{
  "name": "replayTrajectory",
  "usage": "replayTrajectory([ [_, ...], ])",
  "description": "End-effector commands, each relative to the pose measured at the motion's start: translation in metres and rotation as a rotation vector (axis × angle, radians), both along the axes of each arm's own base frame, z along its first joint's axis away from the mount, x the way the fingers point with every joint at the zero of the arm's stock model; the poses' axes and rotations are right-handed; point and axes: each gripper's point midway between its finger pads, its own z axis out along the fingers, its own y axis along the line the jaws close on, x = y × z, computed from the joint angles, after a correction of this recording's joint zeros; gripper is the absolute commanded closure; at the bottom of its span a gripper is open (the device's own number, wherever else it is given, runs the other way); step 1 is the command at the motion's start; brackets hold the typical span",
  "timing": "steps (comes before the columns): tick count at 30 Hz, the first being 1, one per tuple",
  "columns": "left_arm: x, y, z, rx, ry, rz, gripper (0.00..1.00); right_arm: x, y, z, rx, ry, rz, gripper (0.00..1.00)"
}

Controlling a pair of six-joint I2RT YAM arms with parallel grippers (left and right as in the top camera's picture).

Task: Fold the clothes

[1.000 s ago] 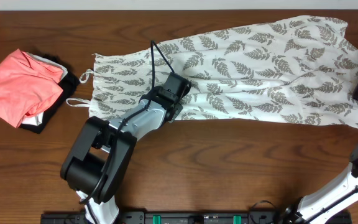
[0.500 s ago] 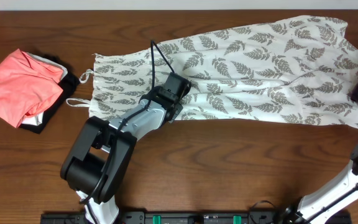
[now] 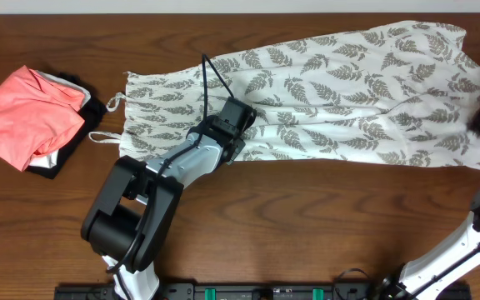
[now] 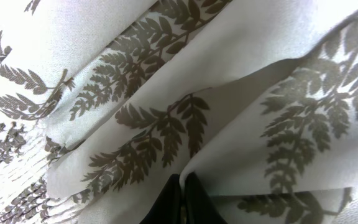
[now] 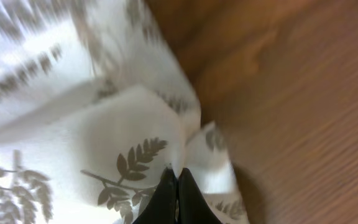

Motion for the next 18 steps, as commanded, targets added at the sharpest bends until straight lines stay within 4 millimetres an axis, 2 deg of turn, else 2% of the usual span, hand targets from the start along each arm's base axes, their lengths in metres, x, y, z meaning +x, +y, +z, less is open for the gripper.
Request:
replayTrajectory([
  [1,-0.008,0.005,-0.013,0.014,0.047,0.011,0.94,0.025,-0.018,0.051,-0.059,-0.145,-0.054,0.99],
  [4,-0.007,0.005,-0.013,0.014,0.046,0.011,0.94,0.034,-0.026,0.06,-0.076,-0.204,-0.09,0.99],
  [10,-0.007,0.005,-0.013,0.005,0.045,0.031,0.94,0.042,-0.032,0.059,-0.078,-0.248,-0.132,0.99],
  [13,-0.007,0.005,-0.013,0.004,0.045,0.032,0.94,0.044,-0.034,0.05,-0.074,-0.242,-0.133,0.99],
  [18,-0.007,0.005,-0.013,0.002,0.045,0.036,0.94,0.042,-0.033,0.02,-0.046,-0.198,-0.135,0.99],
])
